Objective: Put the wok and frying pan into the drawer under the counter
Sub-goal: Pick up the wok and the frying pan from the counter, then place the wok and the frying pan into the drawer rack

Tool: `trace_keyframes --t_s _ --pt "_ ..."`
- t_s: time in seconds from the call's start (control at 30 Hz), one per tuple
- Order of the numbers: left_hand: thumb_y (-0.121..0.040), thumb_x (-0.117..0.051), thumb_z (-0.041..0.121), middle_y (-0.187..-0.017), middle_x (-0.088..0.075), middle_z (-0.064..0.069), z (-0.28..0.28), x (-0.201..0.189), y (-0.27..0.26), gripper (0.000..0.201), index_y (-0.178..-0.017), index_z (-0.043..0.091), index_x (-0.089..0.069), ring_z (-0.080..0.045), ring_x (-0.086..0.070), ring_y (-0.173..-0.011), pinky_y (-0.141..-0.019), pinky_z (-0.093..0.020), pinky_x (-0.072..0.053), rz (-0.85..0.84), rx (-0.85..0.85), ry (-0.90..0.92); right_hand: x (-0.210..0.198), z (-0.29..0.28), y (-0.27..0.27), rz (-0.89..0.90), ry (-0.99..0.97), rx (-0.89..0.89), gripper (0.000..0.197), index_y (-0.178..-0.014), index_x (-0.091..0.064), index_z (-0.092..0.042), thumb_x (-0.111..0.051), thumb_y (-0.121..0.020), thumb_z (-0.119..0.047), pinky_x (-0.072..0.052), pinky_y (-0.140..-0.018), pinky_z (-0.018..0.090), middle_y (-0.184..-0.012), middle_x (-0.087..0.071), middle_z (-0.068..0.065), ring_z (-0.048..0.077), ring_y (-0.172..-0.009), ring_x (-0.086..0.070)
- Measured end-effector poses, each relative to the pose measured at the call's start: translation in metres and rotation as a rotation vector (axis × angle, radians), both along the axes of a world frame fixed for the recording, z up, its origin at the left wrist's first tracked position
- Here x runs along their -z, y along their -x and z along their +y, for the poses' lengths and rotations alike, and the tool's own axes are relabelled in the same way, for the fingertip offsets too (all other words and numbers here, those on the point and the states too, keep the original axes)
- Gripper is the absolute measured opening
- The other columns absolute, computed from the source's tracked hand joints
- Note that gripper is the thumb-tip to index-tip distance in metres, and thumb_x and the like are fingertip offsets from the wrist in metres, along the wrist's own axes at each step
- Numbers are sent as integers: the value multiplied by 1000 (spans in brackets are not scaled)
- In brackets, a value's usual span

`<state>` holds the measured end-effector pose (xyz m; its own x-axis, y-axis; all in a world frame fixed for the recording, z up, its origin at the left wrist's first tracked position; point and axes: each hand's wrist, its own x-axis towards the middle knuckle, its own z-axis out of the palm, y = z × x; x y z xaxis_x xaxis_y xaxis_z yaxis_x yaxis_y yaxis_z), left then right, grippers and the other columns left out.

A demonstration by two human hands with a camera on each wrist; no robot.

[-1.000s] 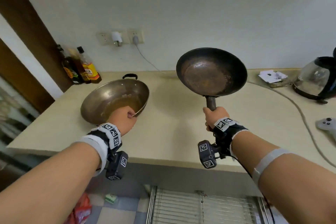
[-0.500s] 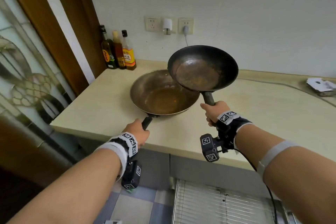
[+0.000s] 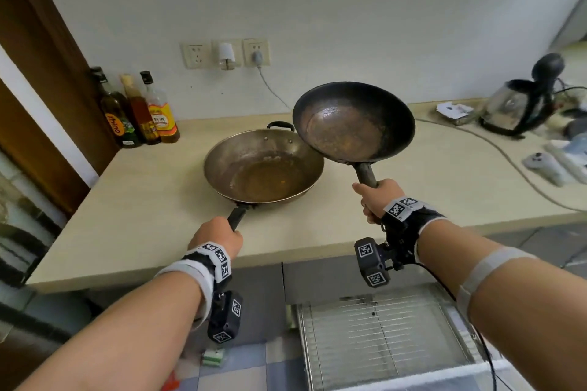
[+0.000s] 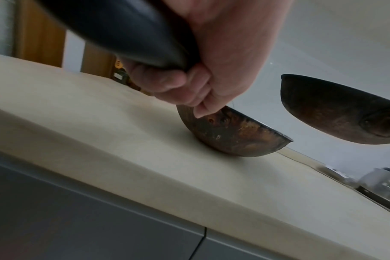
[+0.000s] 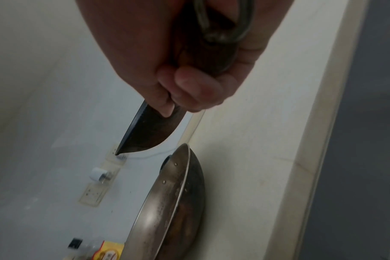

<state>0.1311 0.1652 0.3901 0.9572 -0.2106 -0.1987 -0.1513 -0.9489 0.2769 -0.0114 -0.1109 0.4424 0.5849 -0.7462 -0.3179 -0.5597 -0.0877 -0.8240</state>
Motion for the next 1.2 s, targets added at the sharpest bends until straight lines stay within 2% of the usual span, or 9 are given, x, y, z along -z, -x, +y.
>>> trace_keyframes --t_s 0.1,0.27,0.4,0.6,0.7,0.77,0.9,0.97,1.2 --pt "-83 -51 23 -72 -58 -6 -17 -11 19 18 -92 10 -61 -33 -62 -72 -60 -31 -45 -9 108 -26 -11 -12 46 -41 1 92 36 -90 -61 2 -62 -89 -34 -48 -58 35 -62 -58 13 27 -51 -53" --pt "-79 -49 27 -76 -63 -7 -65 -29 69 23 -94 14 -62 -31 -63 -68 -60 -32 -47 -53 313 -40 -28 -30 151 -33 55 260 35 -84 -60 0 -61 -91 -34 -45 -48 30 -59 -59 12 25 -45 -52" --pt "-78 -52 28 -77 -64 -10 -112 -38 128 24 -96 14 -62 -34 -63 -71 -64 -33 -48 -50 448 18 -32 -34 248 -52 47 402 30 -80 -56 0 -61 -90 -28 -45 -49 32 -53 -54 11 25 -41 -50" --pt "-82 -58 20 -70 -62 -10 -174 -41 231 16 -91 8 -62 -28 -57 -59 -58 -31 -44 56 615 106 -26 -25 396 -98 -41 617 31 -76 -54 -1 -59 -90 -28 -44 -50 32 -50 -52 9 23 -41 -49" --pt "-81 -60 19 -71 -62 -11 -200 -35 275 17 -91 6 -63 -29 -59 -63 -60 -32 -45 101 689 103 -19 -16 458 -88 -70 731 33 -70 -53 -2 -58 -91 -27 -44 -50 32 -47 -52 9 23 -41 -49" --pt "-80 -60 18 -74 -64 -12 -215 -27 301 19 -91 4 -65 -30 -61 -66 -60 -31 -44 136 753 89 -11 -10 492 -75 -94 793 29 -72 -55 -2 -59 -85 -27 -46 -56 38 -47 -54 10 26 -45 -52" --pt "-78 -62 22 -92 -70 -16 -239 -5 336 22 -90 4 -63 -34 -65 -78 -66 -34 -48 204 849 44 9 6 535 -59 -137 930 21 -78 -53 -1 -56 -89 -19 -46 -48 31 -51 -51 11 24 -44 -49" --pt "-78 -62 22 -93 -71 -16 -249 10 344 24 -91 2 -66 -32 -64 -75 -63 -34 -47 268 880 6 23 13 545 -35 -177 981 23 -77 -52 -2 -57 -89 -21 -46 -53 35 -49 -51 10 23 -43 -49" --pt "-74 -62 18 -72 -69 -14 -281 103 332 22 -86 1 -66 -31 -65 -62 -58 -29 -48 570 909 -105 75 24 524 118 -262 1117 22 -80 -54 -1 -59 -91 -20 -41 -50 30 -55 -49 12 23 -45 -46"
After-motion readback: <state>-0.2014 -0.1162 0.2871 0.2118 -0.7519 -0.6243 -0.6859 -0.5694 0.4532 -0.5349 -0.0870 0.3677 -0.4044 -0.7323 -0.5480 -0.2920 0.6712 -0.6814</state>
